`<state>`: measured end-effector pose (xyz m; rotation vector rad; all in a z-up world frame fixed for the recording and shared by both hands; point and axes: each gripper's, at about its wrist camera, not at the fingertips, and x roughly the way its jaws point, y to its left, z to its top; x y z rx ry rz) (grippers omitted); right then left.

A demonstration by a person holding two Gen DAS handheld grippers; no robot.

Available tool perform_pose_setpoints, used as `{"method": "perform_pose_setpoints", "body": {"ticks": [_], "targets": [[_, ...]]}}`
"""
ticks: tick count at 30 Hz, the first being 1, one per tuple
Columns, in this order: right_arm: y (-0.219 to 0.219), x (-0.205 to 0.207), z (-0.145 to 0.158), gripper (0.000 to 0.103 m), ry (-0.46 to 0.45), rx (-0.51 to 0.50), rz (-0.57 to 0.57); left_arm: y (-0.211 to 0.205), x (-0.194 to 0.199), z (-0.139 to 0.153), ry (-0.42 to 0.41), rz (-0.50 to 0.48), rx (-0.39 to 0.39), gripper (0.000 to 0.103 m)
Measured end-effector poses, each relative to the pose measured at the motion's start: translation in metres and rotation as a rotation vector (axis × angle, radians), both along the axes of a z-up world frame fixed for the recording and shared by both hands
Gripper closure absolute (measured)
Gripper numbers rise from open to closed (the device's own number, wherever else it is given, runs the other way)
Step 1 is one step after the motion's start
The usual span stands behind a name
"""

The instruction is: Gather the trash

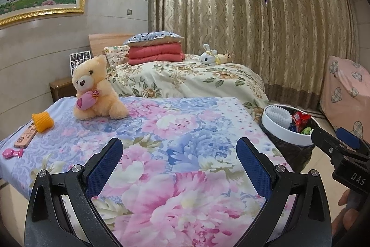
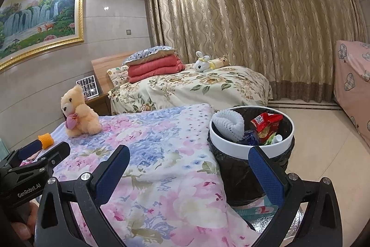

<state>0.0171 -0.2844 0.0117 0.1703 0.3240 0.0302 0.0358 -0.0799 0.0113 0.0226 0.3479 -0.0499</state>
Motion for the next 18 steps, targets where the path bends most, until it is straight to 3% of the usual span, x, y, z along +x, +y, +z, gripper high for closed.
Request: {"method": "perform_pose_setpoints", "body": {"ticks": [18], "targets": [[0.0025, -0.0004, 0.0003, 0.0, 0.0, 0.0, 0.004, 0.0005, 0.0001, 0.0001, -0.003, -0.016, 0.007, 0.002]]}}
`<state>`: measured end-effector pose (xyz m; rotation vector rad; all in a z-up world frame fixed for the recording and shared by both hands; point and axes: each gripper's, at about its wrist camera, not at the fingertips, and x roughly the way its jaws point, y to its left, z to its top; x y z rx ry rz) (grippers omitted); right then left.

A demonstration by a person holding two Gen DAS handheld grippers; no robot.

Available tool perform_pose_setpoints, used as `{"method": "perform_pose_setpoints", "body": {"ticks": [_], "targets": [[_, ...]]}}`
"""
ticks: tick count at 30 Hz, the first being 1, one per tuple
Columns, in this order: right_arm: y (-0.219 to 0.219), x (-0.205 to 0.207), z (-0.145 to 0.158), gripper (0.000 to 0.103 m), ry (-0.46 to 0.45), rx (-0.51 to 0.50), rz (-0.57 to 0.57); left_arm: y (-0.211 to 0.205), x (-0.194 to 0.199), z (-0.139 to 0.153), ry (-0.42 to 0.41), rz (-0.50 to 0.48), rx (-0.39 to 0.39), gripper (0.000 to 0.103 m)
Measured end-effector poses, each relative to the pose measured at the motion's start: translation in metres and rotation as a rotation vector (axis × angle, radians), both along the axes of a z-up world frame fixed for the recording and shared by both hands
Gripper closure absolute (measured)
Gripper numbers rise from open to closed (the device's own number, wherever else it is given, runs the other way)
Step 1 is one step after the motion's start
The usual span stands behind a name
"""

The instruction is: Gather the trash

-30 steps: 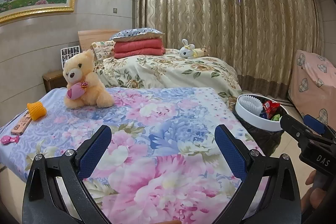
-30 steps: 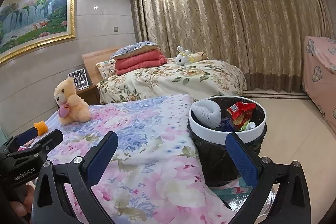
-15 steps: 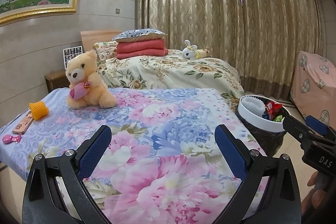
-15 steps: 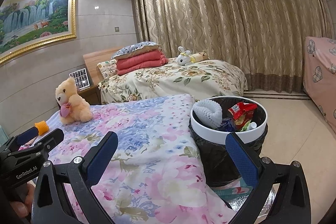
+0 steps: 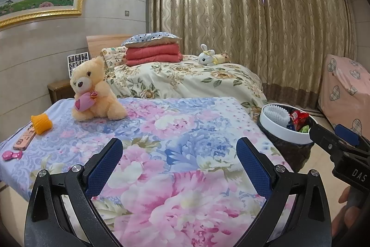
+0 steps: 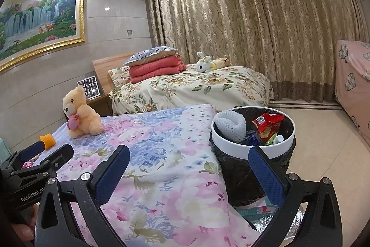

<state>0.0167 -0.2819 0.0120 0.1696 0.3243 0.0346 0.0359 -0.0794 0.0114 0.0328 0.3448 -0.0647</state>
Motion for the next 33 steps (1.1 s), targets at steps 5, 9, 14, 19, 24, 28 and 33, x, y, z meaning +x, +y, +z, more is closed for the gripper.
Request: {"method": "perform_pose_setpoints", "body": {"ticks": [5, 9, 14, 19, 24, 28, 33], "targets": [[0.0006, -0.0004, 0.0005, 0.0, -0.002, 0.001, 0.001, -0.0001, 0.0, -0.0001, 0.0, 0.001, 0.001, 0.002], [0.0025, -0.0003, 0.0017, 0.0, -0.005, 0.002, 0.003, -0.0011, -0.0007, -0.0006, 0.002, -0.001, 0.002, 0.002], [0.0034, -0.0002, 0.0021, 0.0, -0.004, 0.004, 0.005, -0.0013, -0.0007, -0.0009, 0.002, -0.002, 0.003, 0.002], [0.0035, 0.0, 0.0021, 0.0, -0.004, 0.005, 0.005, -0.0015, -0.0008, -0.0008, 0.002, -0.002, 0.001, 0.002], [0.0032, -0.0002, 0.002, 0.0, -0.003, 0.005, 0.005, -0.002, -0.001, -0.0008, 0.004, -0.004, 0.001, 0.002], [0.0034, -0.0001, 0.0017, 0.0, -0.004, 0.002, 0.005, -0.0025, -0.0007, -0.0011, 0.005, -0.005, 0.001, 0.002], [0.0035, -0.0001, 0.0017, 0.0, -0.004, 0.004, 0.006, -0.0028, 0.0, -0.0015, 0.007, -0.006, 0.002, 0.002]]}}
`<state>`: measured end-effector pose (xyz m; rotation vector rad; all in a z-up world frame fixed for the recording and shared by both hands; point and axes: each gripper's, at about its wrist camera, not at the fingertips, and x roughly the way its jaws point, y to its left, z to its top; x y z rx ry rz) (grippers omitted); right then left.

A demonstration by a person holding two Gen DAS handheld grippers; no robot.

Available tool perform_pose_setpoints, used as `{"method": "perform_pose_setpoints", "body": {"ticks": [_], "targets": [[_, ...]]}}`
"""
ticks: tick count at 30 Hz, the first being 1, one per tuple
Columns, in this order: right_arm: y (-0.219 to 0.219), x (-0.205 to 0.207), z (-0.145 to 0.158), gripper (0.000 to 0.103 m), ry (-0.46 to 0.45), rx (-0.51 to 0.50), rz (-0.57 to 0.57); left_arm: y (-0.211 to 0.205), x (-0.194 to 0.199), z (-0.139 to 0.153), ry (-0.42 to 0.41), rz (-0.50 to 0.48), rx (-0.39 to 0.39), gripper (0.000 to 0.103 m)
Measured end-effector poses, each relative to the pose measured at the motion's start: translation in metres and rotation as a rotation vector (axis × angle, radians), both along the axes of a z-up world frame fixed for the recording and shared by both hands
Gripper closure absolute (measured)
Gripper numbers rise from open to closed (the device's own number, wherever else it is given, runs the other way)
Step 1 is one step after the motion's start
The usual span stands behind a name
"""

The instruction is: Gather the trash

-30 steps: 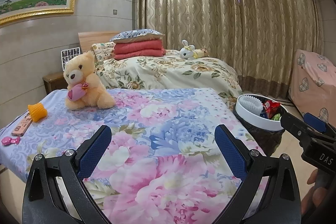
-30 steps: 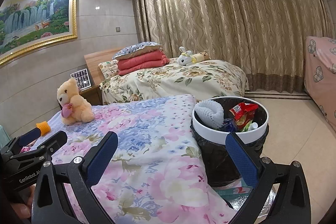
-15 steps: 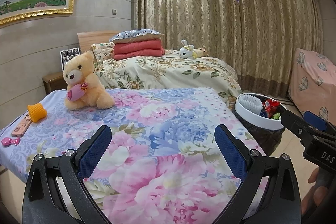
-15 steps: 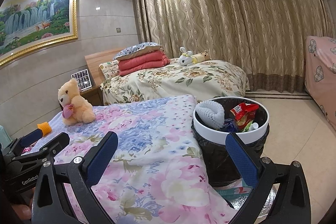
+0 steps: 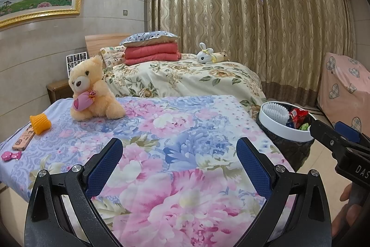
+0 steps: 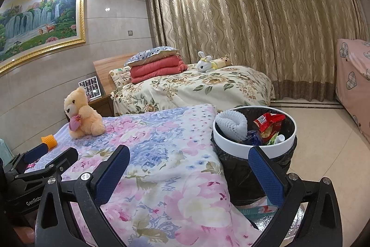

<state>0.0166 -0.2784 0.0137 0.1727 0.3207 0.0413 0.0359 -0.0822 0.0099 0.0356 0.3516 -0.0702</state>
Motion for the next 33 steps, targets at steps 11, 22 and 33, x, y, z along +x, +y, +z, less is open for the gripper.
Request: {"method": "perform_pose_setpoints", "body": {"ticks": [11, 22, 33], "targets": [[0.001, 0.001, 0.0, 0.0, 0.002, 0.001, 0.0, 0.0, 0.001, -0.002, 0.003, -0.002, -0.001, 0.002], [0.008, -0.002, -0.001, 0.0, 0.015, 0.011, 0.007, 0.002, 0.006, -0.006, 0.016, -0.008, 0.001, 0.002], [0.012, 0.009, -0.002, 0.0, 0.059, 0.028, 0.014, 0.003, 0.012, -0.007, 0.027, -0.013, -0.005, 0.002]]}}
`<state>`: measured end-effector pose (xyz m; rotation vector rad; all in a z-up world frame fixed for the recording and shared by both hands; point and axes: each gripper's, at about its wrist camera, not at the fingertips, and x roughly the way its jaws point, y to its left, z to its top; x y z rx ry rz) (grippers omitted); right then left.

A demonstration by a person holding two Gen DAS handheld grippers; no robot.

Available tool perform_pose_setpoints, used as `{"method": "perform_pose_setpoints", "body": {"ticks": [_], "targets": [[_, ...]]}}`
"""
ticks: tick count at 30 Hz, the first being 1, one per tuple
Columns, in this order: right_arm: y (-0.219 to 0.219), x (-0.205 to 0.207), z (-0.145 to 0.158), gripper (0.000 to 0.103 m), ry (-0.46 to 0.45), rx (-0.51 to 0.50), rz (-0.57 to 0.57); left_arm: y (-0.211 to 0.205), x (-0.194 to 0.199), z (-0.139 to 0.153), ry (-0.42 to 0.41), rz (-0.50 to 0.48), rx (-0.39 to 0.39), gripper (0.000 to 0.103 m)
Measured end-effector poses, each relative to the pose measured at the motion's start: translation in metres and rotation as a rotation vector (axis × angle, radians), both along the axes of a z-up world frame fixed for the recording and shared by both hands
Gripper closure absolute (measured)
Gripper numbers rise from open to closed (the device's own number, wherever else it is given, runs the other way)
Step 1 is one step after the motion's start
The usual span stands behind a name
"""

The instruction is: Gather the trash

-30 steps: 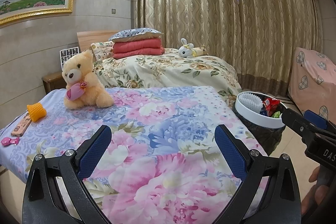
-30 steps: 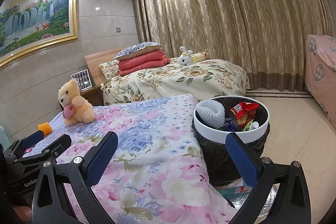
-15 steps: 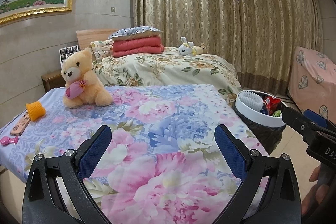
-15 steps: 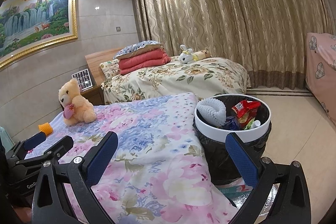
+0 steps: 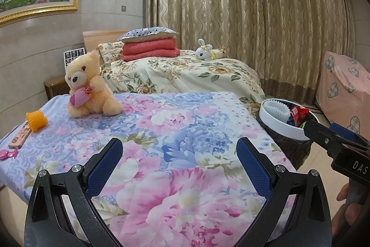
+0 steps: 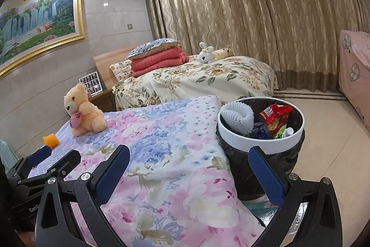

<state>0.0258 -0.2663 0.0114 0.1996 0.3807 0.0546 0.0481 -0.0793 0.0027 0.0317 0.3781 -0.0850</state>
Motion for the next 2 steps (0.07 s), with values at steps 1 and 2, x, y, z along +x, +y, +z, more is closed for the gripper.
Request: {"method": "perform_pose_setpoints", "body": {"ticks": [1, 2], "targets": [[-0.0008, 0.0018, -0.0005, 0.0, 0.004, 0.001, 0.001, 0.0007, 0.0013, -0.0005, 0.003, 0.0, -0.001, 0.002], [-0.0005, 0.0034, -0.0009, 0.0, 0.009, 0.005, 0.002, 0.0016, 0.0025, -0.0012, 0.006, 0.0, -0.002, 0.002]]}}
